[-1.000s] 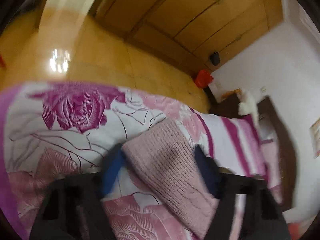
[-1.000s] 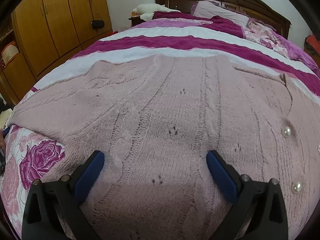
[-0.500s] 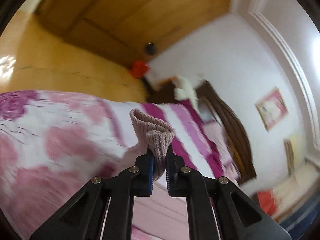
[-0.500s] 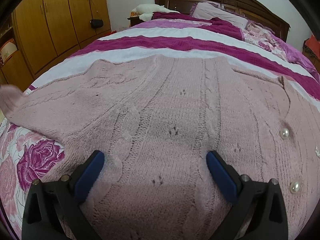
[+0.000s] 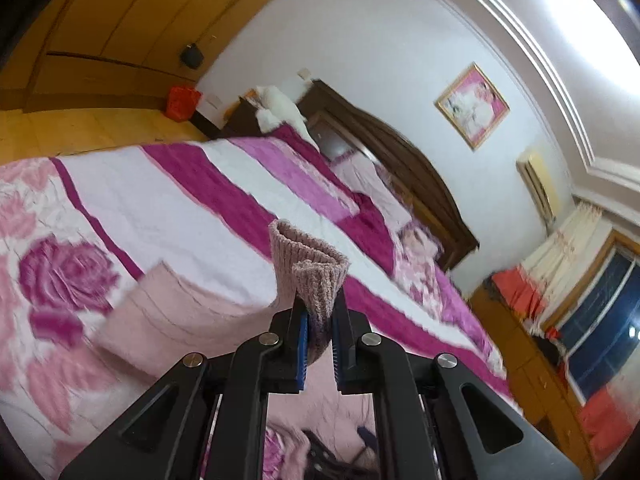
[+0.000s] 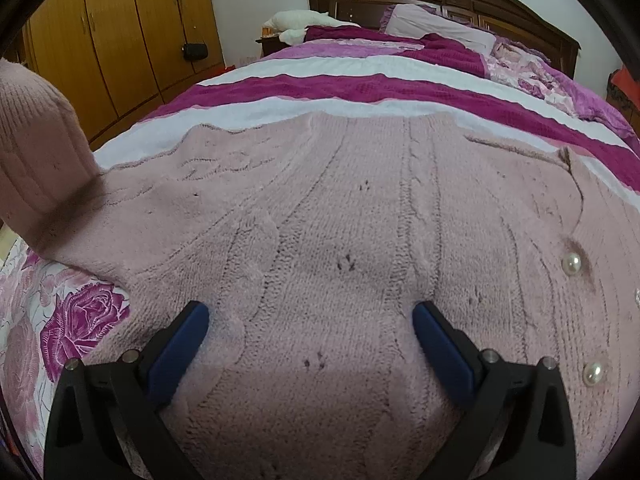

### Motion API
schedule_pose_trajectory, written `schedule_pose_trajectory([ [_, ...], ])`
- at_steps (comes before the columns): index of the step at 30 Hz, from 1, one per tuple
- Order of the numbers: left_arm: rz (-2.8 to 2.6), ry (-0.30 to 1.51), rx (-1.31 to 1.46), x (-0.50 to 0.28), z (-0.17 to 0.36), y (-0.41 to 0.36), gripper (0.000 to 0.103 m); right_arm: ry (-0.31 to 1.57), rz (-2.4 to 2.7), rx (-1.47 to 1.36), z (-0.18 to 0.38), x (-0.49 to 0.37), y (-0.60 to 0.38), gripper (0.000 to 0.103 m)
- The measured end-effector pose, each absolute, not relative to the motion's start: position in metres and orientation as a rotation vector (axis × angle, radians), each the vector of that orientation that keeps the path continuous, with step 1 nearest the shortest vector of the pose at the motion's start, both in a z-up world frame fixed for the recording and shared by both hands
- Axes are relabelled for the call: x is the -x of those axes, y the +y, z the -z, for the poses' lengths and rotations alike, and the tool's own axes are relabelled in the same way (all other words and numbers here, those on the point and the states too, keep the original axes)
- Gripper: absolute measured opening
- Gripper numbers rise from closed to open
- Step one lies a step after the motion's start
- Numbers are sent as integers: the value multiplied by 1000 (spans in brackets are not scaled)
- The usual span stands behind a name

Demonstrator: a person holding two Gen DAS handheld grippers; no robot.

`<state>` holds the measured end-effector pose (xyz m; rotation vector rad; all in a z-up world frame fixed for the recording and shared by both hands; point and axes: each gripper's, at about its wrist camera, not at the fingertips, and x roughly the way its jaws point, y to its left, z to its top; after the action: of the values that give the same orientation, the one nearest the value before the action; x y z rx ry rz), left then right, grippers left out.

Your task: Fold small clothes

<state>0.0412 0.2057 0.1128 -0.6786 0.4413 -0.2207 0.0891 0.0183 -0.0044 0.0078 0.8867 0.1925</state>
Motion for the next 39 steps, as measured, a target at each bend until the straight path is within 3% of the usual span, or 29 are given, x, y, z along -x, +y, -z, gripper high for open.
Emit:
schedule_pose_trajectory([
  [13,256,715,495,-62,-58,112,0,860,-236,-115,2,-87,4,102],
  [28,398,836,479,-79,-43,120,0,851,-261,-220,-4,-87,-12,95],
  [30,535,854,527,-85,-52,128,14,840,-297,-290,-4,-86,-22,95],
  [33,609,793,584,-85,-76,158,16,862,-333,-329,-6,-90,-27,93],
  [34,592,754,622,-84,-82,173,17,874,-337,-331,-8,-91,-28,91],
  [37,493,693,701,-82,-90,208,19,874,-338,-383,-18,-91,-31,68],
  [39,427,700,727,-83,-87,224,19,868,-363,-452,-24,-87,-31,65],
])
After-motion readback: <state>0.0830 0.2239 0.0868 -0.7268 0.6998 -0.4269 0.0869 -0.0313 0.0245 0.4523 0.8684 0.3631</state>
